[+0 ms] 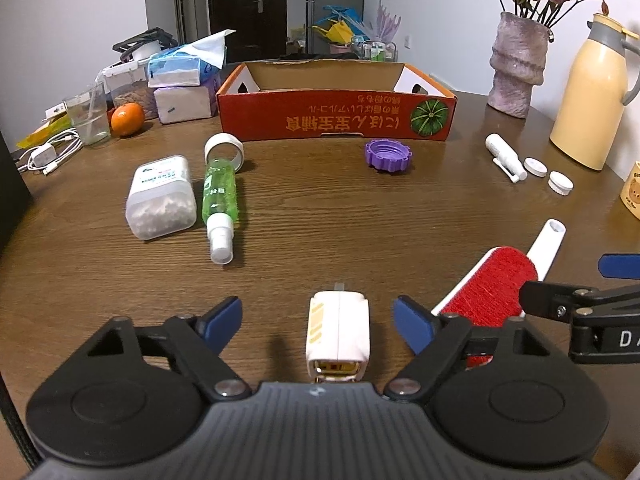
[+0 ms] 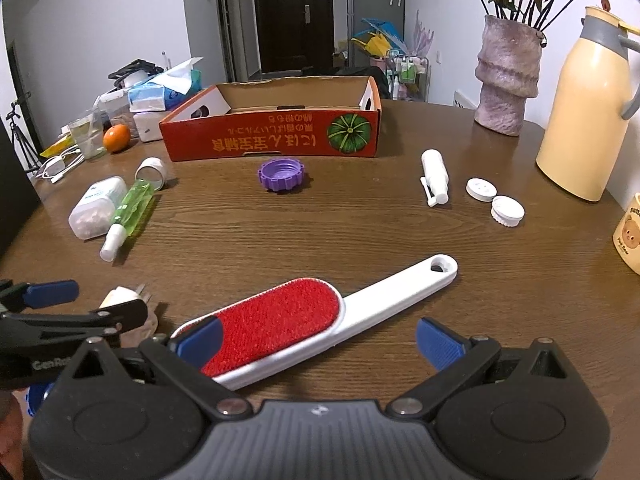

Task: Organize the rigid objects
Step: 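Close the left gripper on the white charger plug while the right gripper approaches the lint brush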

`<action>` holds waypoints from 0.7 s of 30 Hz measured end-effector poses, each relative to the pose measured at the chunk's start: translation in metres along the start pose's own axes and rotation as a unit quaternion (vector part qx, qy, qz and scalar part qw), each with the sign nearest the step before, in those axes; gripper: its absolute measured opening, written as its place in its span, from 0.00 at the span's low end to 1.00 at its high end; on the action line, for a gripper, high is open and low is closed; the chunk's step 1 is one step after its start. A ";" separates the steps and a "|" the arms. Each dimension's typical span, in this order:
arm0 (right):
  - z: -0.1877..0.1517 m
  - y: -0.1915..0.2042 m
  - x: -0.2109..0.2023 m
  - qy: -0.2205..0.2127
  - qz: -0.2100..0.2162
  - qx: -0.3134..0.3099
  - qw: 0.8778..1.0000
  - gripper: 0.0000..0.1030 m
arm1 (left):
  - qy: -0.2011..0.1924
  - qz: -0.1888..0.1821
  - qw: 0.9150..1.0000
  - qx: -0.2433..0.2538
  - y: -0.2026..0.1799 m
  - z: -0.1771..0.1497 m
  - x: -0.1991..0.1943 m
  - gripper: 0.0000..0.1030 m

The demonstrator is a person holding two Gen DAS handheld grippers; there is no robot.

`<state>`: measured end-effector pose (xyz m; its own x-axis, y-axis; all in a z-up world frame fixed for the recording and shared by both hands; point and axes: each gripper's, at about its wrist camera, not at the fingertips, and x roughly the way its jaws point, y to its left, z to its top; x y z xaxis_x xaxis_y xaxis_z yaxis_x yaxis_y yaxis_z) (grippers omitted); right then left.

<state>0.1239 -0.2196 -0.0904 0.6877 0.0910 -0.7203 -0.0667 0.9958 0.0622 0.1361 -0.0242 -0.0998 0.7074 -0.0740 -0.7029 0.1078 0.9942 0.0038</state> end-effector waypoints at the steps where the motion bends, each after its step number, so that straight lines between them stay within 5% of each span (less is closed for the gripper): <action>1: 0.001 0.000 0.001 0.000 0.000 0.001 1.000 1.00 | 0.001 -0.002 1.000 -0.001 0.000 0.000 0.002 0.78; 6: 0.003 0.002 0.009 0.004 0.000 0.003 1.000 1.00 | 0.008 0.000 1.000 0.000 0.000 -0.003 0.015 0.68; 14: 0.006 0.011 0.021 0.013 -0.007 0.003 1.000 1.00 | 0.009 -0.023 1.000 0.006 0.002 -0.012 0.027 0.34; 21: 0.008 0.021 0.031 0.016 -0.015 0.006 1.000 1.00 | -0.010 -0.020 1.000 0.008 0.009 -0.009 0.033 0.32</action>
<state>0.1494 -0.1962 -0.1059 0.6654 0.0610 -0.7440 -0.0370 0.9981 0.0488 0.1541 -0.0164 -0.1298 0.7166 -0.1157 -0.6878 0.1470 0.9890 -0.0132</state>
